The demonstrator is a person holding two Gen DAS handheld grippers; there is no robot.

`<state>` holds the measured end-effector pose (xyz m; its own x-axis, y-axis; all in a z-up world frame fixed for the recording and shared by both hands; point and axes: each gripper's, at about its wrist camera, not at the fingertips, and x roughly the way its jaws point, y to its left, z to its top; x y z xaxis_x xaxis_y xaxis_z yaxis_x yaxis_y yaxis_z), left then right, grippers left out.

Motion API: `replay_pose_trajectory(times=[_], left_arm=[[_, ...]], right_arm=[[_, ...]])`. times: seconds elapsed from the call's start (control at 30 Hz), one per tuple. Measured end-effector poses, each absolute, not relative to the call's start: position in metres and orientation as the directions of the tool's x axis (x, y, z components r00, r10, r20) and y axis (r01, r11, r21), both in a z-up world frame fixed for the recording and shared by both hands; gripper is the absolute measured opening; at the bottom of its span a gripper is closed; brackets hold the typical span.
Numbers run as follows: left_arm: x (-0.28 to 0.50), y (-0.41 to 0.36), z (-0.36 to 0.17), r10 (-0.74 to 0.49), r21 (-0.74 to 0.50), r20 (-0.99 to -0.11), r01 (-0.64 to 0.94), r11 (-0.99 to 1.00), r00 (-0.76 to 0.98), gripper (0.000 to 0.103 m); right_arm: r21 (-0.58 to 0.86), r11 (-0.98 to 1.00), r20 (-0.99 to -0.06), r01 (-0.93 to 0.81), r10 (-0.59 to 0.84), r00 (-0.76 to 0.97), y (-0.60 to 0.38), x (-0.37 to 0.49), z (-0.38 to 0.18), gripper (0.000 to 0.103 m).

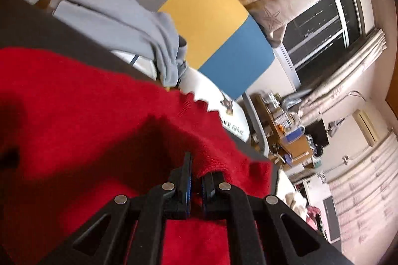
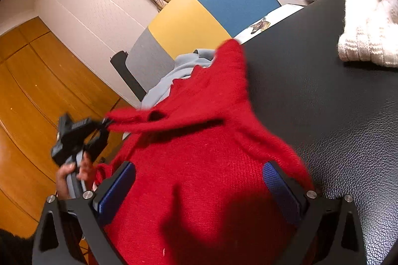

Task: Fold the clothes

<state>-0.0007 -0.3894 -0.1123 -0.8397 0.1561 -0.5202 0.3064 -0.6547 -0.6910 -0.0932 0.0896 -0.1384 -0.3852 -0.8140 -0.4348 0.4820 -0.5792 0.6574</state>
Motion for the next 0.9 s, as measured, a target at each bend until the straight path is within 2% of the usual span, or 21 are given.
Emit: replay_pose_trajectory(times=[0.07,0.13,0.23,0.33,0.43,0.63,0.67,0.7,0.73,0.77,0.8,0.83,0.9], left_arm=[[0.011,-0.387,-0.124,0.18,-0.687,-0.54,0.307,-0.659,-0.822,0.006],[0.024,-0.388,-0.133,0.178,-0.695,-0.55,0.328,-0.64,-0.816,0.015],[0.04,-0.395,-0.135,0.078,-0.637,-0.593,0.408,-0.654,-0.801,0.027],[0.039,-0.389,-0.123,-0.033,-0.472,-0.663,0.452,-0.757,-0.748,0.032],[0.027,-0.369,-0.105,-0.094,-0.299,-0.678,0.39,-0.871,-0.729,0.044],[-0.023,-0.304,-0.098,-0.173,0.151,-0.731,0.091,-0.984,-0.66,0.047],[-0.028,-0.3,-0.098,-0.173,0.169,-0.731,0.071,-0.983,-0.66,0.047],[-0.03,-0.301,-0.098,-0.168,0.156,-0.726,0.078,-0.985,-0.667,0.047],[-0.033,-0.301,-0.098,-0.162,0.143,-0.721,0.085,-0.986,-0.673,0.041],[-0.035,-0.302,-0.097,-0.157,0.13,-0.716,0.092,-0.987,-0.68,0.026],[-0.038,-0.302,-0.097,-0.152,0.117,-0.711,0.098,-0.988,-0.686,0.022],[-0.034,-0.313,-0.092,-0.121,0.02,-0.691,0.148,-0.989,-0.712,0.018],[-0.009,-0.362,-0.084,-0.025,-0.357,-0.601,0.297,-0.886,-0.799,0.016]], right_arm=[[0.65,-0.588,-0.445,0.482,-0.808,-0.385,0.088,-0.093,-0.138,0.103],[0.644,-0.594,-0.453,0.481,-0.804,-0.386,0.087,-0.093,-0.137,0.103],[0.637,-0.602,-0.462,0.481,-0.798,-0.386,0.086,-0.094,-0.136,0.103],[0.633,-0.607,-0.468,0.481,-0.795,-0.387,0.086,-0.095,-0.136,0.103],[0.628,-0.612,-0.474,0.481,-0.791,-0.387,0.086,-0.094,-0.136,0.103],[0.62,-0.621,-0.483,0.48,-0.784,-0.39,0.085,-0.091,-0.135,0.103],[0.619,-0.622,-0.484,0.48,-0.783,-0.39,0.084,-0.09,-0.135,0.103],[0.619,-0.622,-0.485,0.48,-0.783,-0.39,0.084,-0.09,-0.135,0.103],[0.618,-0.623,-0.485,0.48,-0.782,-0.39,0.084,-0.089,-0.135,0.103],[0.618,-0.623,-0.485,0.479,-0.782,-0.391,0.084,-0.089,-0.134,0.103],[0.618,-0.623,-0.485,0.479,-0.782,-0.391,0.084,-0.088,-0.134,0.103],[0.618,-0.624,-0.485,0.478,-0.782,-0.392,0.084,-0.088,-0.133,0.103],[0.62,-0.622,-0.483,0.478,-0.783,-0.392,0.085,-0.087,-0.133,0.103]])
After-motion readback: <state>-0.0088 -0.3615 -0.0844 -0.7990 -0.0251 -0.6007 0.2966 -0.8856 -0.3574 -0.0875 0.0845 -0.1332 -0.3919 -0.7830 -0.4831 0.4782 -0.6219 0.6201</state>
